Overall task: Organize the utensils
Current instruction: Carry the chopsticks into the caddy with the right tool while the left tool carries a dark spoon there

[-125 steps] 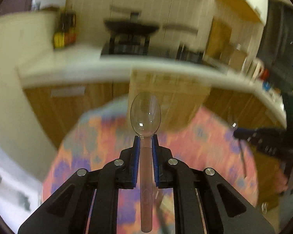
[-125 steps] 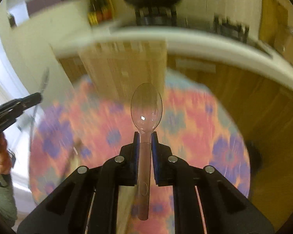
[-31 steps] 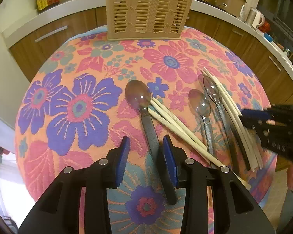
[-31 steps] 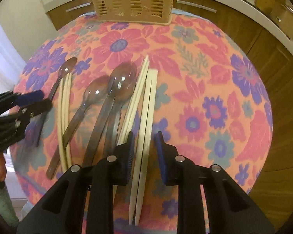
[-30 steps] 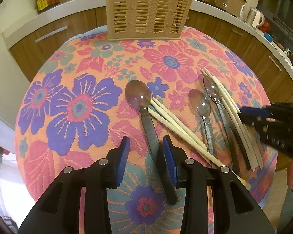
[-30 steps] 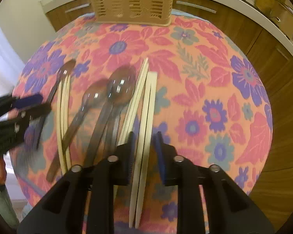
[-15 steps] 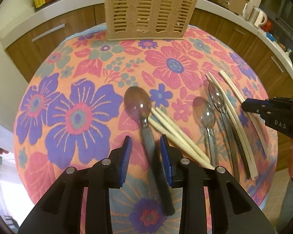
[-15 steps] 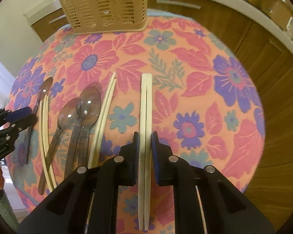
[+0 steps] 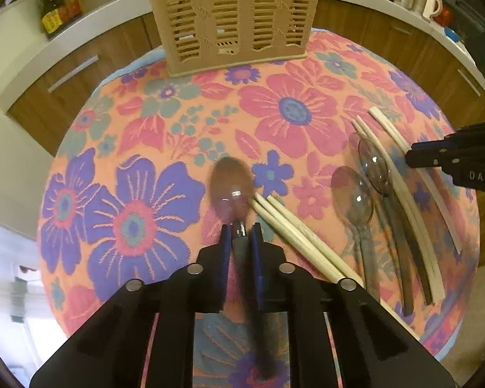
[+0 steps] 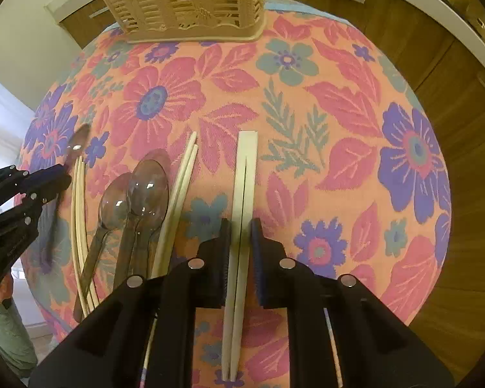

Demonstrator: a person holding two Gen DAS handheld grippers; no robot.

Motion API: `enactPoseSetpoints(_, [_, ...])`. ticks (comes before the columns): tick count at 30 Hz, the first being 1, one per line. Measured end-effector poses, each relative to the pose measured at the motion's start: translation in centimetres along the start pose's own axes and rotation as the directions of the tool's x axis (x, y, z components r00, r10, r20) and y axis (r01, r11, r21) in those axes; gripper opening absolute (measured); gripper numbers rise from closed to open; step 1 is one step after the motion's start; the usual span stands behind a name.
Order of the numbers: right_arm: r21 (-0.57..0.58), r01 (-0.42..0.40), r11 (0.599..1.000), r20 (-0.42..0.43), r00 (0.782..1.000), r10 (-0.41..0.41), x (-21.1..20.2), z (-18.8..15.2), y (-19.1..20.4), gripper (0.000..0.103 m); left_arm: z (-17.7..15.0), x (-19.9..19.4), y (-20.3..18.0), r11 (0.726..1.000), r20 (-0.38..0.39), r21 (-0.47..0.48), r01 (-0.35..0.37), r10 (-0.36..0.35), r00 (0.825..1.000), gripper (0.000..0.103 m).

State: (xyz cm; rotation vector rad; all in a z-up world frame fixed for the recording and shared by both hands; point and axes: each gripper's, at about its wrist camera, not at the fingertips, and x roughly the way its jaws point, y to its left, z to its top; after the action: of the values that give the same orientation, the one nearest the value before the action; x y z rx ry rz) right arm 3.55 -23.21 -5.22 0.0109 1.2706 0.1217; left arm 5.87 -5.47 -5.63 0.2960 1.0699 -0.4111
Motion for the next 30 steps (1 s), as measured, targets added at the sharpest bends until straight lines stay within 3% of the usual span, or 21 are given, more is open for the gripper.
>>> enactPoseSetpoints(4, [0.002,-0.007,1.0,0.073,0.997,0.007,-1.3,-0.2,0.1,0.01,0.3,-0.9,1.0,0.996,0.048,-0.048,0.079,-0.076,0.996,0.01])
enactPoseSetpoints(6, [-0.006,-0.029,1.0,0.128,0.991,0.029,-2.6,-0.2,0.1,0.006,0.7,-2.4,1.4,0.994,0.111,-0.054,0.094,-0.087,0.99,0.01])
enactPoseSetpoints(10, [-0.059,-0.112,0.992,0.262,0.957,0.124,-6.2,0.5,0.7,0.002,2.1,-5.8,1.5,0.989,0.253,-0.065,0.13,-0.11,0.961,0.01])
enactPoseSetpoints(13, [-0.068,-0.112,0.991,0.258,0.958,0.126,-6.5,1.4,1.0,0.002,3.5,-7.9,2.0,0.986,0.325,-0.071,0.151,-0.12,0.938,0.01])
enactPoseSetpoints(16, [-0.063,-0.082,0.995,0.247,0.964,0.095,-5.1,1.3,0.6,0.002,4.0,-8.5,2.0,0.983,0.344,-0.066,0.169,-0.137,0.929,0.01])
enactPoseSetpoints(24, [0.014,-0.124,0.992,0.123,0.985,0.121,-0.3,0.4,-3.1,0.005,3.2,-6.9,2.3,0.982,0.323,-0.084,0.169,-0.134,0.937,0.01])
enactPoseSetpoints(27, [-0.01,-0.115,0.993,0.103,0.988,0.115,-0.3,0.4,-2.9,0.026,3.1,-6.7,2.3,0.981,0.325,-0.082,0.177,-0.142,0.935,0.01])
enactPoseSetpoints(28, [-0.012,-0.107,0.994,0.105,0.989,0.108,-0.4,0.3,-2.8,0.046,3.2,-6.7,2.4,0.98,0.325,-0.083,0.18,-0.144,0.935,0.01])
enactPoseSetpoints(30, [-0.029,-0.067,0.997,0.123,0.99,0.07,-0.3,0.8,-2.2,0.048,3.2,-6.6,2.5,0.981,0.326,-0.082,0.178,-0.143,0.934,0.01])
